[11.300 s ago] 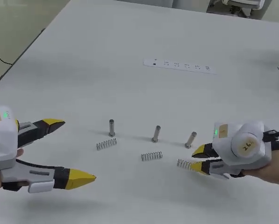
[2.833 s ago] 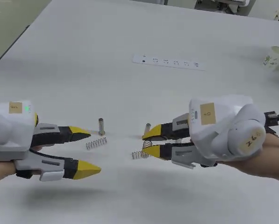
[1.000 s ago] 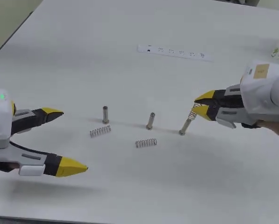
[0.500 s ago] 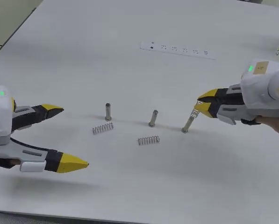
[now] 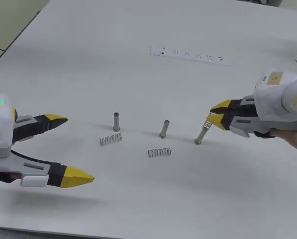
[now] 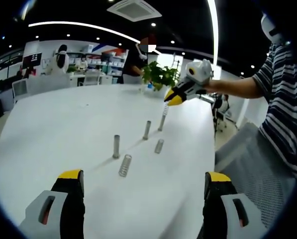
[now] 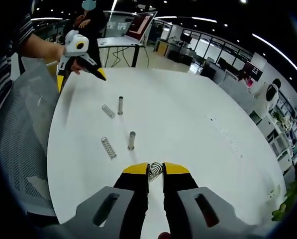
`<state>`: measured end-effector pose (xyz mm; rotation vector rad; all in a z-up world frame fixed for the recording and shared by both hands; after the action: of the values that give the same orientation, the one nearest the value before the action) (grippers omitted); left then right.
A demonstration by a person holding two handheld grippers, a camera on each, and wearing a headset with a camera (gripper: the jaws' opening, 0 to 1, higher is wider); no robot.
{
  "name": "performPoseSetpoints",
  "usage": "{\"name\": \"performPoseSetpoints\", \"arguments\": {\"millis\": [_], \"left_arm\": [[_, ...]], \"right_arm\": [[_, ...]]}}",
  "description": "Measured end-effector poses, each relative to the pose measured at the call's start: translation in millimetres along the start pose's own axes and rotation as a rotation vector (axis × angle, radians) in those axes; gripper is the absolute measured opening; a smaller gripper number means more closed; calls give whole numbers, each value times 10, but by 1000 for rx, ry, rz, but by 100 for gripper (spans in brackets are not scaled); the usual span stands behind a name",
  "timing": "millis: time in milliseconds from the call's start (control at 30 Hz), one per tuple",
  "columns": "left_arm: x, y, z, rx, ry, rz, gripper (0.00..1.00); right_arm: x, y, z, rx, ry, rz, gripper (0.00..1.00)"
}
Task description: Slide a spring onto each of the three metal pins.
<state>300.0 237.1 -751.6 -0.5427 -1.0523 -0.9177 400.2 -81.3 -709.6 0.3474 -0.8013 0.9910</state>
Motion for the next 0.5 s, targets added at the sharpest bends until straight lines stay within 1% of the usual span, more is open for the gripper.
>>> {"name": "performPoseSetpoints", "arguments": {"millis": [500], "left_arm": [[25,4,1,0,2,-2,98]], "right_arm": [[-110,6,-110,5,38,-7,7]]}}
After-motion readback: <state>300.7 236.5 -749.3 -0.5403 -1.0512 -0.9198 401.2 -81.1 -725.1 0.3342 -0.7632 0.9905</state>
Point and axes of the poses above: the centre of the closed fingertips' face, and the gripper's own axes: z roughly backward along the fingers, y roughly to its left, x roughly out of its top, the point moved 7 cm from there along z, roughly backward along the fingers, and after that the axes turned 14 degrees about -z, right-handed, at the moved point
